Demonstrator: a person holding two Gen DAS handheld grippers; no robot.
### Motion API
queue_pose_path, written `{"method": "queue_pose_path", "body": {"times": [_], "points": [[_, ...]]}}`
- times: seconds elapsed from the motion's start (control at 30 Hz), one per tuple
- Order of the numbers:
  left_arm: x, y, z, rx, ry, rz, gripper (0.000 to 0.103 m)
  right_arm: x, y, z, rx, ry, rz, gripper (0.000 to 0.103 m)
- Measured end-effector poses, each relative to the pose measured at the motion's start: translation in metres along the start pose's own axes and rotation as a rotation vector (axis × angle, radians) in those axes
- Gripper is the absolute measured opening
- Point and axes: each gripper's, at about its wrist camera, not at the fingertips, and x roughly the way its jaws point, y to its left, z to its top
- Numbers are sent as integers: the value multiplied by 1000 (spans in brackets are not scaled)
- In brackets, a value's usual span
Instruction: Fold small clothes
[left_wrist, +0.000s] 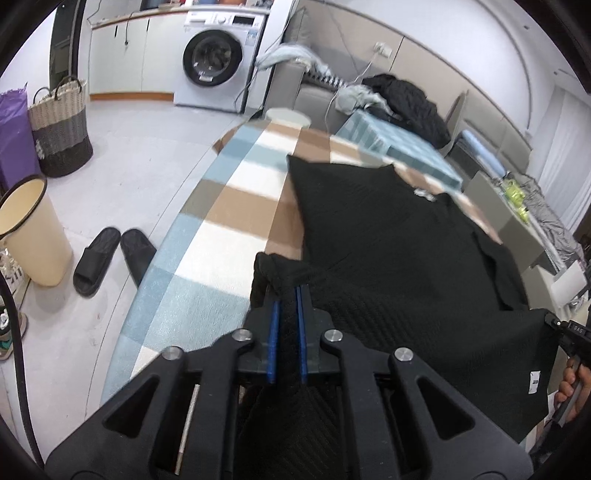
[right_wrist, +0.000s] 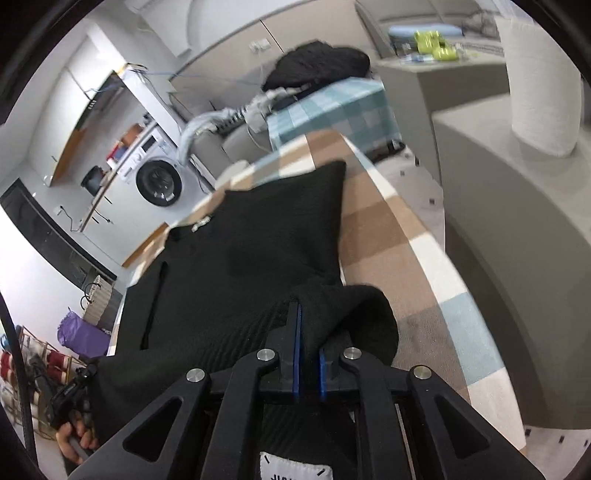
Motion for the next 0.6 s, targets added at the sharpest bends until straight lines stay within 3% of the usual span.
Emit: {"method": "queue_pose_path", "body": {"times": [0.07, 0.13, 0.2, 0.27, 0.57, 0.6], "points": [[6, 4, -4, -4, 21, 5, 11, 0, -5, -1, 2, 19, -19, 28], [8, 5, -7, 5, 33, 27, 25, -8, -12, -7, -1, 15, -16, 35], [9, 6, -11, 1, 38, 35, 53, -17, -19, -13, -4, 9, -22, 43], [11, 7, -13, -5, 40, 20, 61, -24, -25, -19, -10, -4, -29, 49], [41, -2, -9, 1, 113, -15, 61, 5, -18, -11, -32, 30, -13, 50], [43, -3, -8, 1, 109, -23, 56, 10, -16, -9, -34, 34, -17, 50]]}}
